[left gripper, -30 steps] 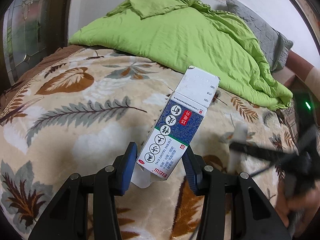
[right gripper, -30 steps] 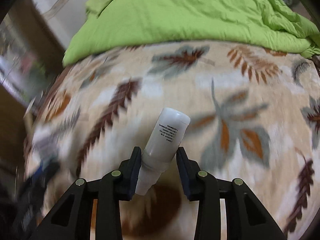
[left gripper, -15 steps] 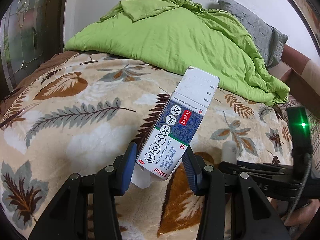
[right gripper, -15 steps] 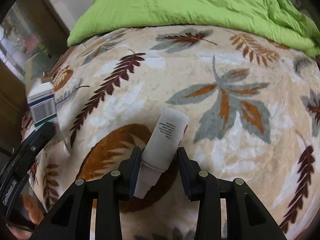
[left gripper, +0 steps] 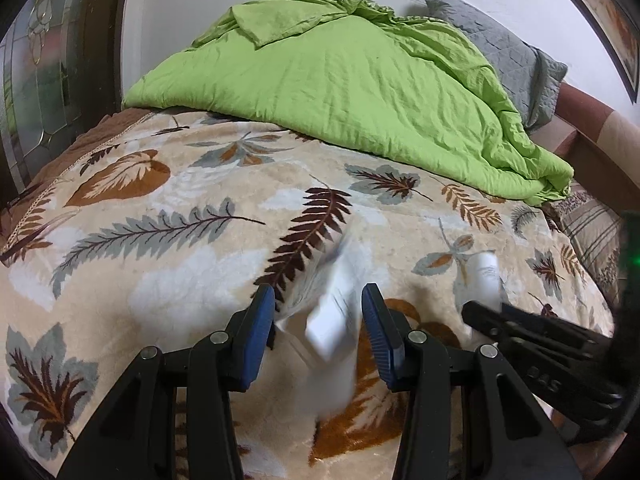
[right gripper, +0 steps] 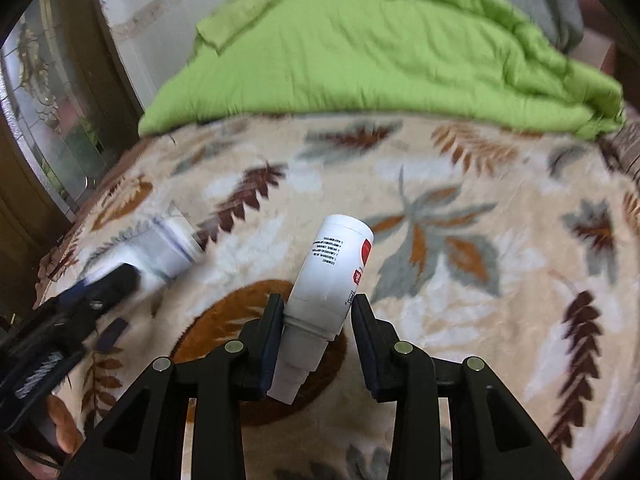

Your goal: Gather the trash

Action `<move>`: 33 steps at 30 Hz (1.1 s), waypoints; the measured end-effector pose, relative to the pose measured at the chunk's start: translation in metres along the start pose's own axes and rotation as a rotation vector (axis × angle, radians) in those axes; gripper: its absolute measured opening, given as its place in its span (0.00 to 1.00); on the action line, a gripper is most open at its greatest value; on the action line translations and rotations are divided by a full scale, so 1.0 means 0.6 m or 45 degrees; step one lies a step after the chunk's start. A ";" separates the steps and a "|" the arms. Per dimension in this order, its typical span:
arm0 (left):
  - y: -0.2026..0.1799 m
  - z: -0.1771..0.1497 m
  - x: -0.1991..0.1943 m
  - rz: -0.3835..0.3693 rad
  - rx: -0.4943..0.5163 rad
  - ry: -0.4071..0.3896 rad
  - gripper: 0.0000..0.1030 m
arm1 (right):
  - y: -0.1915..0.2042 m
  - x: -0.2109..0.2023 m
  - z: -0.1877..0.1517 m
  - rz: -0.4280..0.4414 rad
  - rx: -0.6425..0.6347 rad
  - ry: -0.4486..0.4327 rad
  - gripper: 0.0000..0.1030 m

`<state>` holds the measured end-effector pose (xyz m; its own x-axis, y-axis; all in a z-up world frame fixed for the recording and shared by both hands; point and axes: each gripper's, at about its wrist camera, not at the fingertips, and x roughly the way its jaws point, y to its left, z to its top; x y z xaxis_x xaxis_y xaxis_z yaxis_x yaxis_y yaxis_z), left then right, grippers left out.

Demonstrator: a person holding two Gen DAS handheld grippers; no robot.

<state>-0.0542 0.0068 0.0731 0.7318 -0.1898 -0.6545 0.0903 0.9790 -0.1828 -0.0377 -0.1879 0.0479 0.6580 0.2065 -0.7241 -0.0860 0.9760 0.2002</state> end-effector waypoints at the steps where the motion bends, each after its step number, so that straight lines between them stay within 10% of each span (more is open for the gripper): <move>1: -0.005 -0.002 -0.003 -0.007 0.013 -0.003 0.43 | 0.003 -0.011 -0.004 -0.007 -0.007 -0.019 0.36; 13: 0.033 -0.003 -0.005 -0.117 -0.089 0.092 0.44 | -0.011 -0.090 -0.054 0.010 0.055 -0.099 0.36; 16: 0.041 -0.006 0.013 -0.133 -0.105 0.157 0.57 | -0.020 -0.096 -0.053 0.025 0.086 -0.111 0.36; 25: 0.007 -0.008 0.064 0.056 0.029 0.214 0.61 | -0.027 -0.099 -0.055 0.056 0.108 -0.106 0.36; 33: 0.036 -0.016 0.093 0.089 -0.078 0.305 0.41 | -0.028 -0.102 -0.056 0.057 0.110 -0.111 0.36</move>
<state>-0.0181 0.0166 0.0258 0.5534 -0.1413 -0.8209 -0.0009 0.9854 -0.1703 -0.1017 -0.2145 0.0665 0.7180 0.2394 -0.6536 -0.0545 0.9555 0.2901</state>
